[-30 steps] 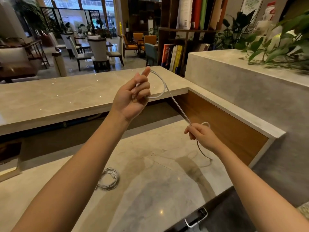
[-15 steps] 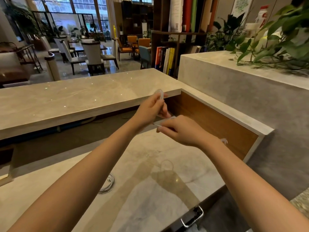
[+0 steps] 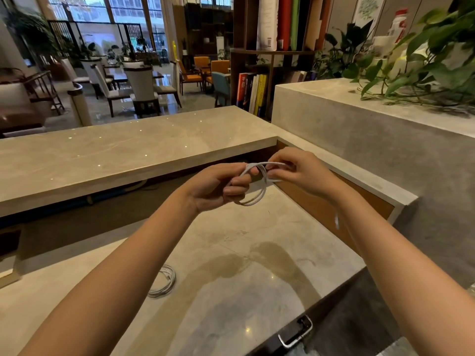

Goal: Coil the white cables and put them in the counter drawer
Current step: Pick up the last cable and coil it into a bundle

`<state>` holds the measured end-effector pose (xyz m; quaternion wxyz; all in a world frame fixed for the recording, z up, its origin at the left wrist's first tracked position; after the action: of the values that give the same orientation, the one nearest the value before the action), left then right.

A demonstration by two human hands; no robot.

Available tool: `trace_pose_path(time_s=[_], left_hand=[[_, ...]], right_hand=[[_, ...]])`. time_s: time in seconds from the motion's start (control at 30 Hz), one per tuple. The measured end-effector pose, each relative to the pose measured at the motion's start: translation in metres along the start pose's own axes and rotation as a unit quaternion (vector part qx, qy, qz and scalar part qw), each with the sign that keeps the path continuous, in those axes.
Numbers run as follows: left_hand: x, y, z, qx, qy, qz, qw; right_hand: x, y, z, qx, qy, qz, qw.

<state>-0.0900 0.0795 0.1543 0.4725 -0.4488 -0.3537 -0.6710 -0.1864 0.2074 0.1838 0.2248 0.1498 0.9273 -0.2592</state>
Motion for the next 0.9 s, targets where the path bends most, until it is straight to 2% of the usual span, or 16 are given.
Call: trace_pose_path(time_s=[0.1, 0.3, 0.37, 0.47, 0.53, 0.6, 0.67, 0.73, 0.77, 0.9], left_hand=[[-0.008, 0.000, -0.006, 0.000, 0.143, 0.000, 0.990], [-0.018, 0.001, -0.020, 0.017, 0.263, 0.016, 0.964], [-0.017, 0.002, -0.029, 0.066, 0.271, 0.028, 0.960], [-0.015, 0.007, -0.050, 0.171, 0.284, 0.060, 0.941], [-0.013, 0.013, -0.066, 0.225, 0.303, 0.086, 0.922], [-0.008, 0.019, -0.076, 0.249, 0.312, 0.105, 0.911], [-0.004, 0.021, -0.077, 0.242, 0.300, 0.106, 0.917], [-0.003, 0.019, -0.066, 0.200, 0.273, 0.089, 0.937], [-0.005, 0.017, -0.059, 0.173, 0.263, 0.072, 0.947], [-0.019, 0.007, -0.036, 0.086, 0.235, 0.015, 0.968]], right_hand=[[0.020, 0.011, 0.016, -0.031, 0.013, 0.027, 0.999], [0.036, 0.041, 0.041, -0.047, -0.006, 0.108, 0.993], [0.039, 0.049, 0.043, -0.038, -0.009, 0.116, 0.993], [0.045, 0.066, 0.036, 0.039, -0.063, 0.127, 0.989], [0.052, 0.080, 0.038, 0.043, -0.082, 0.148, 0.985], [0.066, 0.093, 0.054, -0.039, -0.035, 0.172, 0.984], [0.078, 0.105, 0.078, -0.151, 0.031, 0.179, 0.972], [0.081, 0.104, 0.092, -0.185, 0.041, 0.185, 0.964], [0.077, 0.097, 0.090, -0.164, 0.028, 0.188, 0.968], [0.032, 0.041, 0.052, 0.024, -0.058, 0.149, 0.987]])
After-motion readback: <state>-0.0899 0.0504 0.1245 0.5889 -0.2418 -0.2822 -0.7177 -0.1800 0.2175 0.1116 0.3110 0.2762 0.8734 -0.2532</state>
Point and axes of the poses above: each hand's wrist, its own y-axis away from the middle knuckle, its own z-axis out of the palm, x = y × z, the point moved 5 cm from there along -y, towards the middle knuckle, and after that the axes turned 5 degrees about -z, right-handed, at the moved point
